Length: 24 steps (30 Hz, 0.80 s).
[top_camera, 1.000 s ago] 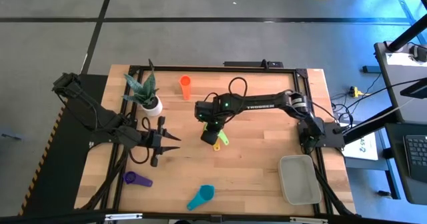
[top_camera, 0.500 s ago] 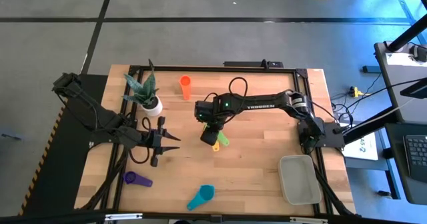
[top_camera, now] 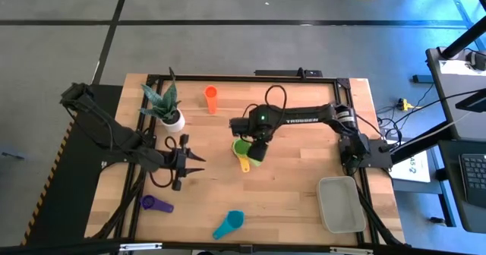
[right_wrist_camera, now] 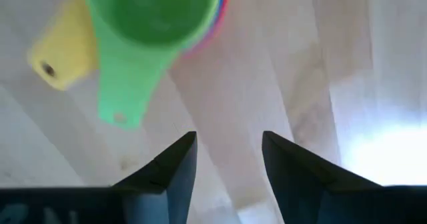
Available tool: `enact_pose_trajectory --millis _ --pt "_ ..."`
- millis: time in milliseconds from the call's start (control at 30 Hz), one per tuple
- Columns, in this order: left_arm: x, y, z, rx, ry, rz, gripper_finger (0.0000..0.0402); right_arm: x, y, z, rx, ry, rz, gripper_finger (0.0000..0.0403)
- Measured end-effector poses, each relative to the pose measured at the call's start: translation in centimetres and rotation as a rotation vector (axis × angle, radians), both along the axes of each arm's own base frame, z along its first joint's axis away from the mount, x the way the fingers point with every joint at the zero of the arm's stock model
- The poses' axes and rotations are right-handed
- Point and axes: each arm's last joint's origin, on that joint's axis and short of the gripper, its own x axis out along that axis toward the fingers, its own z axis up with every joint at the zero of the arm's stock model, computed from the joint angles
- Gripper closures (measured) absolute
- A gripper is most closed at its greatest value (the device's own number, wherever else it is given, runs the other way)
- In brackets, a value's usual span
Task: Nest measuring cups in basket
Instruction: Stack the green measuring cup on top of the yellow measuring cup
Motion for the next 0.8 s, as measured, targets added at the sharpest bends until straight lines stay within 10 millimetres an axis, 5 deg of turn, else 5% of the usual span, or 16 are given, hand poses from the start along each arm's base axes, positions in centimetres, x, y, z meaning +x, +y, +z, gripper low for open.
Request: enact_pose_trajectory --millis 333,800 --pt "0.7 -0.5 -1.0 0.014 0.042 0.007 0.0282 -0.7 2.6 -5.5 -0.015 0.038 0.008 0.0229" --pt "0.8 -0.6 -0.9 0.004 0.033 0.009 0.0282 0.4 3.1 -6.4 0.045 -0.092 0.014 0.0229"
